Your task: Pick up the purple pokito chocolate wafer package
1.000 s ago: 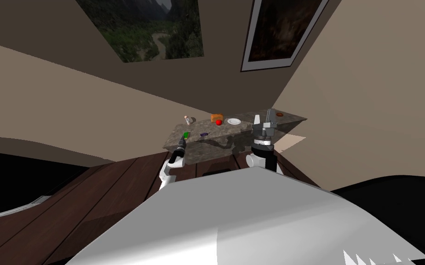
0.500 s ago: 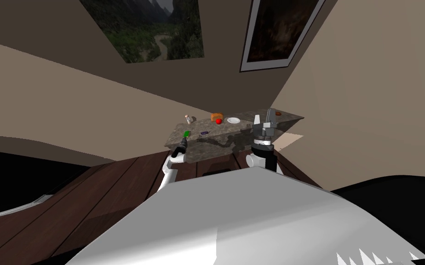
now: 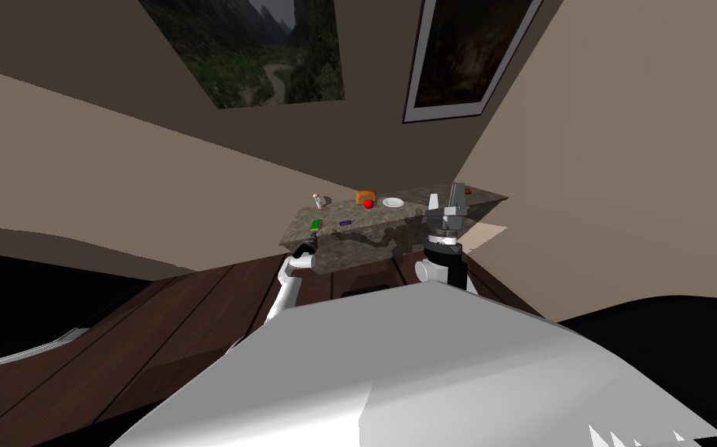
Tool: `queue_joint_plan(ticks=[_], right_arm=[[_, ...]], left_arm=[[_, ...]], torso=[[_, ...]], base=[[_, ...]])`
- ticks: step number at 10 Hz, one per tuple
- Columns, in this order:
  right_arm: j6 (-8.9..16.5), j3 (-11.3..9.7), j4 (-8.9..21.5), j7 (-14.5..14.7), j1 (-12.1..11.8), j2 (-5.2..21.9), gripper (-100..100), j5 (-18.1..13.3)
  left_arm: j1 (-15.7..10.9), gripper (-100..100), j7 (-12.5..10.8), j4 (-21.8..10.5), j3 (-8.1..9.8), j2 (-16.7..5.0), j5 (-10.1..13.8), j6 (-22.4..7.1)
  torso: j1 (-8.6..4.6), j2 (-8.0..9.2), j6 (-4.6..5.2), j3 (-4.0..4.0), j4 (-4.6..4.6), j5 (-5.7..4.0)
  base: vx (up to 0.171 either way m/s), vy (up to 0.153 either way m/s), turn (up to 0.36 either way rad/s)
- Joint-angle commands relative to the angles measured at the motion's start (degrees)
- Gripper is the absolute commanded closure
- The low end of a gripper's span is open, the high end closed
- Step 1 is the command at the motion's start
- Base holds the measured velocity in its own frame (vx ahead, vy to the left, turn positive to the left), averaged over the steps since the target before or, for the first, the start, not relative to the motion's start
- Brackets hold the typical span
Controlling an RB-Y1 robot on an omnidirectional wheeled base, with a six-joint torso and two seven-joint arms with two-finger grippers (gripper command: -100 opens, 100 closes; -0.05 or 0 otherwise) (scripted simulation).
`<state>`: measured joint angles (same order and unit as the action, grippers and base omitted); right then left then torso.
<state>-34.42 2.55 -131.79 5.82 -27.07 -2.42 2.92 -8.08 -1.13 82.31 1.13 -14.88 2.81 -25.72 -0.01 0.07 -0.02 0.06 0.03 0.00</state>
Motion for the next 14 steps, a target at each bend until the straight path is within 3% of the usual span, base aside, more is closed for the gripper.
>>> queue_joint_plan(ticks=[1, 2, 7, 9, 10, 11, 14], right_arm=[[0.0, 0.0, 0.0, 0.0, 0.0, 0.0, 0, 0.0], [0.0, 0.0, 0.0, 0.0, 0.0, 0.0, 0, 0.0], [0.0, 0.0, 0.0, 0.0, 0.0, 0.0, 0, 0.0], [0.0, 0.0, 0.0, 0.0, 0.0, 0.0, 0, 0.0], [0.0, 0.0, 0.0, 0.0, 0.0, 0.0, 0, 0.0], [0.0, 0.0, 0.0, 0.0, 0.0, 0.0, 0, 0.0], [0.0, 0.0, 0.0, 0.0, 0.0, 0.0, 0, 0.0]], left_arm=[[-2.9, -100, -0.5, -2.9, 0.08, -0.4, 0.5, -2.9], [-3.2, -100, -0.5, -3.5, 0.08, -0.4, 0.5, -3.8], [-11.4, -100, -1.7, -12.4, 0.50, -1.2, 1.9, -11.6], [-12.5, -100, -1.7, -13.5, 0.50, -1.2, 1.9, -13.3], [-15.2, -100, -2.1, -16.2, 0.68, -1.5, 2.3, -15.7], [-15.7, -100, -2.1, -16.8, 0.68, -1.5, 2.3, -16.2], [-21.1, -100, -2.7, -22.2, 1.08, -2.1, 3.3, -21.1]], torso=[[0.00, 0.00, 0.00, 0.00, 0.00, 0.00], [-0.01, 0.00, 0.02, -0.01, 0.00, 0.00], [-0.03, -0.05, 0.00, -0.03, -0.02, -0.01], [-0.06, -0.09, 0.00, -0.05, -0.02, -0.01], [-0.04, -0.09, 0.00, -0.06, -0.02, -0.01], [-0.06, -0.12, 0.01, -0.07, -0.03, -0.01], [-0.09, -0.16, 0.00, -0.10, -0.04, -0.02]], base=[[-0.025, 0.001, -0.016], [-0.027, 0.001, -0.012], [-0.018, -0.004, -0.014], [-0.002, -0.008, -0.005], [0.003, -0.012, -0.017], [0.007, -0.013, -0.014], [0.019, -0.021, -0.019]])
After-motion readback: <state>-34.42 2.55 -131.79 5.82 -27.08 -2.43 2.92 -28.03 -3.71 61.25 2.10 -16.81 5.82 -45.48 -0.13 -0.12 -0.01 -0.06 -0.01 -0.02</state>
